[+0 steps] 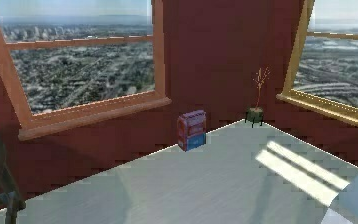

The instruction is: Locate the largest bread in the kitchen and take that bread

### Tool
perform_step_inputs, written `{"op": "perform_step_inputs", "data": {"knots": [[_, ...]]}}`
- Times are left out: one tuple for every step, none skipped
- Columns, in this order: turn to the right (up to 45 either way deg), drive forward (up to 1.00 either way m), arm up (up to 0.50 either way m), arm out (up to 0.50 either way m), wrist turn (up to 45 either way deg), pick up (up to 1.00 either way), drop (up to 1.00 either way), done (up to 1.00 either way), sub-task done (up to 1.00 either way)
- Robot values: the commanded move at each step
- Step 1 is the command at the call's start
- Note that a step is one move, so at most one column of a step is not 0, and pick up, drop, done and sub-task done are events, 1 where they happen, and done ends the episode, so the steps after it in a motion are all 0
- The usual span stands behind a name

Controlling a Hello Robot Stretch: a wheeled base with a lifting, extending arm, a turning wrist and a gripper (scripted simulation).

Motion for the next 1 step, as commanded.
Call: {"op": "perform_step_inputs", "data": {"knots": [[3.0, 0.00, 0.00, 0.00, 0.0, 0.00, 0.00, 0.00, 0.00]]}}
